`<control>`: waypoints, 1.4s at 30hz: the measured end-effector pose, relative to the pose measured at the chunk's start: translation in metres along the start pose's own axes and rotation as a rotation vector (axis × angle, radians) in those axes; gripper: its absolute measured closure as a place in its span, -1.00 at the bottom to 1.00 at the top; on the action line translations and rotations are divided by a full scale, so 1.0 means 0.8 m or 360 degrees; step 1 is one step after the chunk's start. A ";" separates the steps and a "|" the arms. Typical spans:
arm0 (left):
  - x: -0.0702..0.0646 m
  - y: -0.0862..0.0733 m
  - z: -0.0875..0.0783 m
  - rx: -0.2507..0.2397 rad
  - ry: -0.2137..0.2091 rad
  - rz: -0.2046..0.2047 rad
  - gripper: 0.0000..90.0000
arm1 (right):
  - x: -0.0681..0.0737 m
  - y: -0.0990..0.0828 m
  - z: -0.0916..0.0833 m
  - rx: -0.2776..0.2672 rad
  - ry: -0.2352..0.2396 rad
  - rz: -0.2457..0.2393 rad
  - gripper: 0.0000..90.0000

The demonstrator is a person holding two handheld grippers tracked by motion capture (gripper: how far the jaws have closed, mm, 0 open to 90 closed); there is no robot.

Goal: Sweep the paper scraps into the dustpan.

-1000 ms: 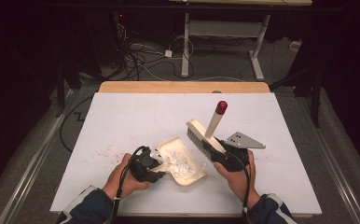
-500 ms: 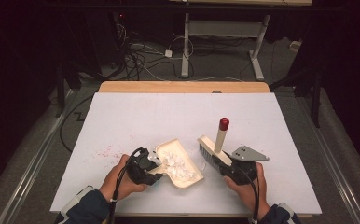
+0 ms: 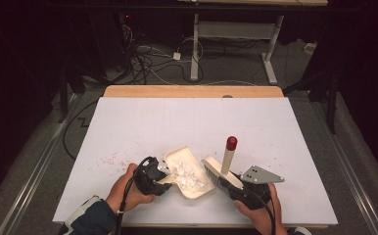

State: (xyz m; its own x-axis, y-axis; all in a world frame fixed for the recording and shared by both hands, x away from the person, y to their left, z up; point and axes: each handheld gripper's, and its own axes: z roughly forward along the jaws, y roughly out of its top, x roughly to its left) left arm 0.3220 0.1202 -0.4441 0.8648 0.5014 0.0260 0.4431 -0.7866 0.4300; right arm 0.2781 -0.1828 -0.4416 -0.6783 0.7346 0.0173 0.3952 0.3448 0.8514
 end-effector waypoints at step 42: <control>0.010 -0.004 0.008 0.0037 -0.0025 -0.0065 0.41 | -0.049 0.034 0.064 -0.0033 -0.0032 -0.0098 0.51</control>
State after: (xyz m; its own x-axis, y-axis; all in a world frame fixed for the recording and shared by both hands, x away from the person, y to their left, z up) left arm 0.3289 0.1240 -0.4509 0.8493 0.5278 -0.0052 0.4833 -0.7737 0.4096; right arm 0.3474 -0.1722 -0.4457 -0.6882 0.7241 -0.0457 0.3401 0.3777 0.8612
